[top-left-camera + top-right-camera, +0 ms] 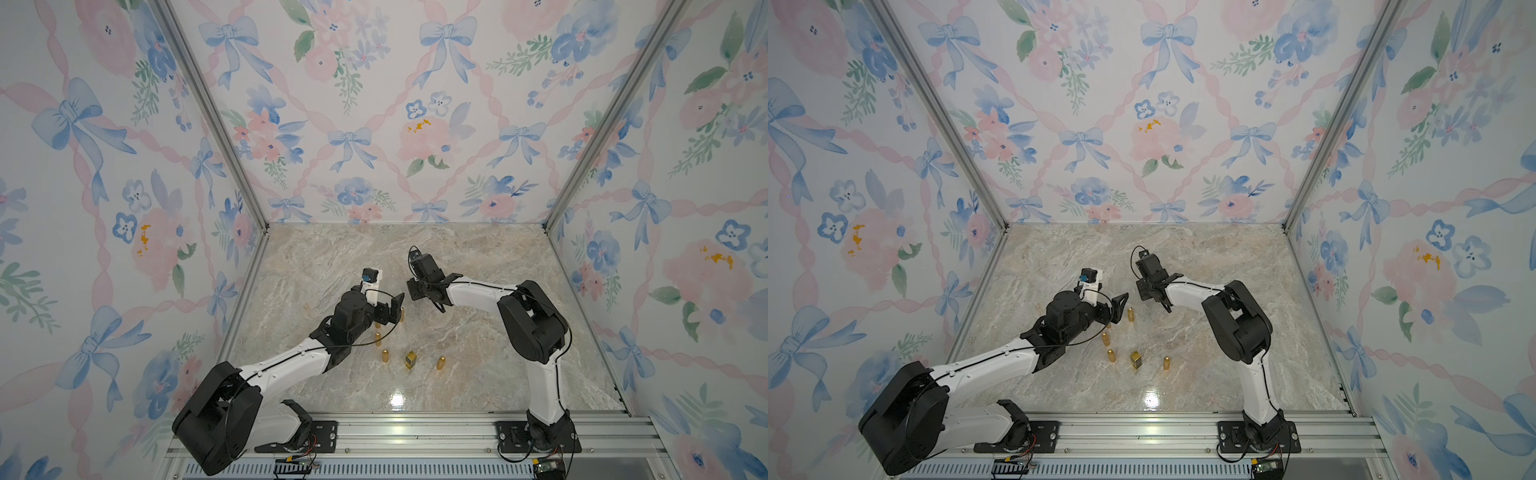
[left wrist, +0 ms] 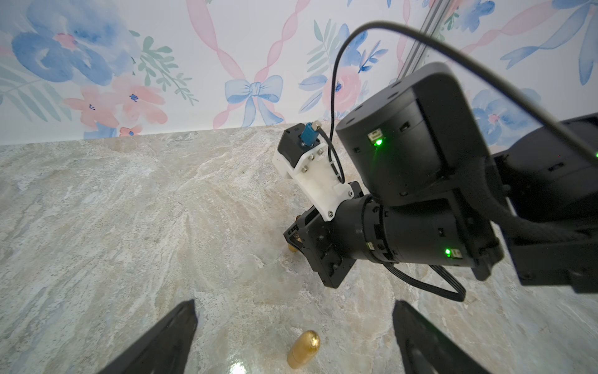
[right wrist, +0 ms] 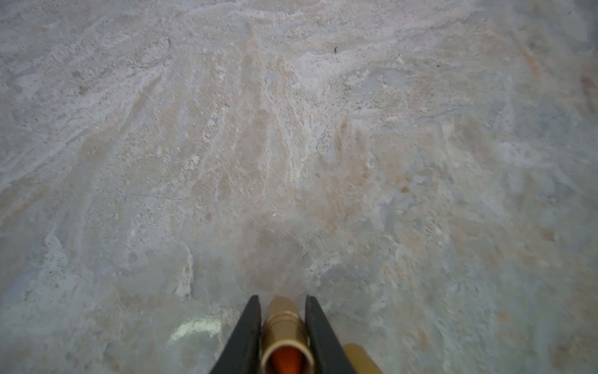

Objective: Open the lipstick cap
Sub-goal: Place the lipstick at the center of the board, then pick up the lipstick at the center of the board.

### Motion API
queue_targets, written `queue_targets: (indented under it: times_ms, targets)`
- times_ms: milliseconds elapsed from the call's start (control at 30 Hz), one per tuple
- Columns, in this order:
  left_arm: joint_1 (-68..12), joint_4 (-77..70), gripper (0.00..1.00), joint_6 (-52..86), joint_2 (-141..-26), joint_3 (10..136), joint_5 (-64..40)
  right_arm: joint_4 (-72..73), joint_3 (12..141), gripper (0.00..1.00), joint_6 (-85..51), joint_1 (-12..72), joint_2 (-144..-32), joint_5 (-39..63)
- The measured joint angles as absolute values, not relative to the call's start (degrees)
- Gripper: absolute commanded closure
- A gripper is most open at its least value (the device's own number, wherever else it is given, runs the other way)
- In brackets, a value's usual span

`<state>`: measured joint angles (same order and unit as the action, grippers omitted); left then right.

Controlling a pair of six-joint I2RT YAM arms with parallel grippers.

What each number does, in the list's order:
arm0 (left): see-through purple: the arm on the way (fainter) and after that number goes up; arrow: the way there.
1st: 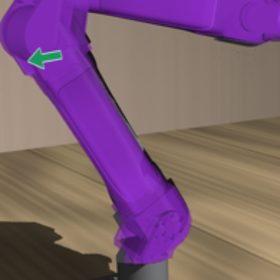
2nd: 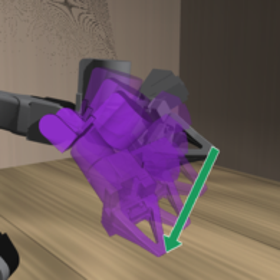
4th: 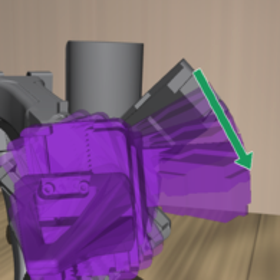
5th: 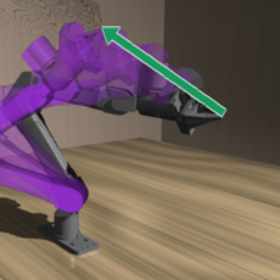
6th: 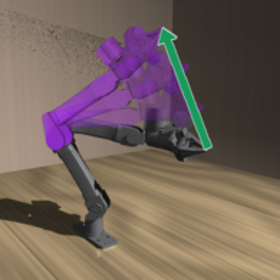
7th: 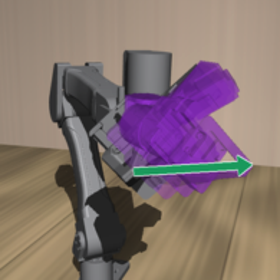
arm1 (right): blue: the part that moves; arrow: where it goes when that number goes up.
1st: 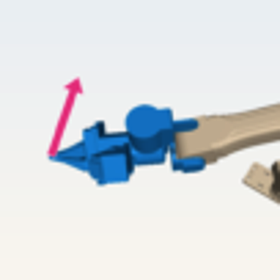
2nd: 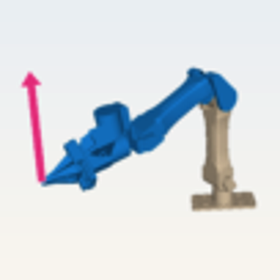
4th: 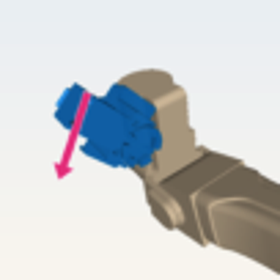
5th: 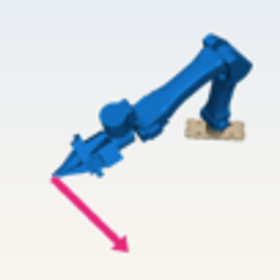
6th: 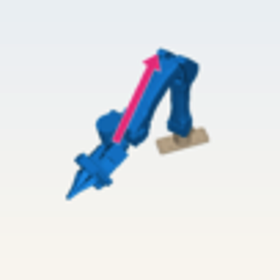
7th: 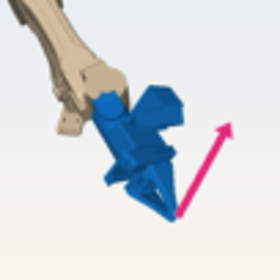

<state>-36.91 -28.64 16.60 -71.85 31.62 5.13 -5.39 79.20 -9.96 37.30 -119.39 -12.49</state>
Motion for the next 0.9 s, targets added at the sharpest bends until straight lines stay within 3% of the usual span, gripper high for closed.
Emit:
queue_targets:
  times_ms: [600, 900]
  targets:
    - [-36.91, -28.62, 0.02, 16.6, -69.32, 31.62, 5.17, -12.62, 82.63, 0.44, -11.05, 37.47, -116.9, -12.19]
    - [-36.91, -28.38, 0.02, 16.64, -67.07, 30.55, 5.82, -23.44, 89.1, 0.36, -14.87, 37.74, -110.52, -10.74]
